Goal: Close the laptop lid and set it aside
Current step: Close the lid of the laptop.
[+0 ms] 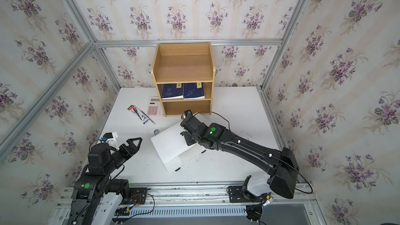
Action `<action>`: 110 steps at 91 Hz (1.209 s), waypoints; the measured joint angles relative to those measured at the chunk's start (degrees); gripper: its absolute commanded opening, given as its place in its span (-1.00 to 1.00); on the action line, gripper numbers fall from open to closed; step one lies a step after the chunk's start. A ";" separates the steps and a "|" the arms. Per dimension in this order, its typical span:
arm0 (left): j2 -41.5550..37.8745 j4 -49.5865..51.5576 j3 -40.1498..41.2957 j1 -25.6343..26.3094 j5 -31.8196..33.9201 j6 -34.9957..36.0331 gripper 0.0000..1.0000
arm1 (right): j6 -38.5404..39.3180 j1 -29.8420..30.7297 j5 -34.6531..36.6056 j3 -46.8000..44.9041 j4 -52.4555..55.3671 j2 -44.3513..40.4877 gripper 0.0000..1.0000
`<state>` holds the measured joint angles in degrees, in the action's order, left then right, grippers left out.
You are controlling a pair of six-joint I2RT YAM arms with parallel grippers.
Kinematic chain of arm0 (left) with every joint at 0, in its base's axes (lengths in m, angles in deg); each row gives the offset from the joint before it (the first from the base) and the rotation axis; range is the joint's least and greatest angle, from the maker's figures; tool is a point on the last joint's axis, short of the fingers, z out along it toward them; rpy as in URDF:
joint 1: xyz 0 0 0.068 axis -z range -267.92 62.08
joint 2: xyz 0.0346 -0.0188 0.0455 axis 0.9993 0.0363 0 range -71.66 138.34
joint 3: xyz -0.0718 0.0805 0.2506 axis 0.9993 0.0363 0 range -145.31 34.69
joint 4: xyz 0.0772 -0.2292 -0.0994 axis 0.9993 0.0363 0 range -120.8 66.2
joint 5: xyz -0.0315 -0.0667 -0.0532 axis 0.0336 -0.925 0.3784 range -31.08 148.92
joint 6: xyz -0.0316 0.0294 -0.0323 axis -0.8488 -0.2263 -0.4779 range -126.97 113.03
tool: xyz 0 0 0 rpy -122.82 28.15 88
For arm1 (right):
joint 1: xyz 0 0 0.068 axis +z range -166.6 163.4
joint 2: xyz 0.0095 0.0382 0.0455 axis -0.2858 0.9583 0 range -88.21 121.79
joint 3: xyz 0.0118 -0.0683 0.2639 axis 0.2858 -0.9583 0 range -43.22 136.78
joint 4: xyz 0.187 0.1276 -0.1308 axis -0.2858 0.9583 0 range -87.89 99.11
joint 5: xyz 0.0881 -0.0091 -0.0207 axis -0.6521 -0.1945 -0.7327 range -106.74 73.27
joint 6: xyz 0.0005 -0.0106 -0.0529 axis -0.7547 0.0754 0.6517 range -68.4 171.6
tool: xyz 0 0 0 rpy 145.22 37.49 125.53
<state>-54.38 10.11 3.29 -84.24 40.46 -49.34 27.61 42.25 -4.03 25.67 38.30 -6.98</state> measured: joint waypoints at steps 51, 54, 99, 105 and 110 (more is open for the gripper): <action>-4.48 -9.31 14.34 0.22 -16.85 1.86 0.97 | -1.53 0.00 -6.03 -21.00 -25.53 1.07 -0.59; -4.74 -10.58 15.32 0.37 -17.46 1.64 0.94 | -1.55 0.00 -6.12 -21.79 -26.91 1.27 -0.60; -1.29 -32.70 26.97 6.05 -18.73 -0.42 0.84 | -3.23 0.00 -5.38 -30.03 -41.48 3.15 -0.60; -1.05 -34.47 27.50 8.15 -17.90 -0.39 0.82 | -3.41 0.00 -4.57 -31.36 -43.50 2.93 -0.60; -0.74 -35.26 27.71 10.23 -16.74 -0.37 0.81 | -3.50 0.00 -4.39 -32.50 -44.13 2.29 -0.60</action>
<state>-55.13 -25.15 31.01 -74.01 23.72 -49.71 24.12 42.25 -8.42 -6.84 -5.83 -4.69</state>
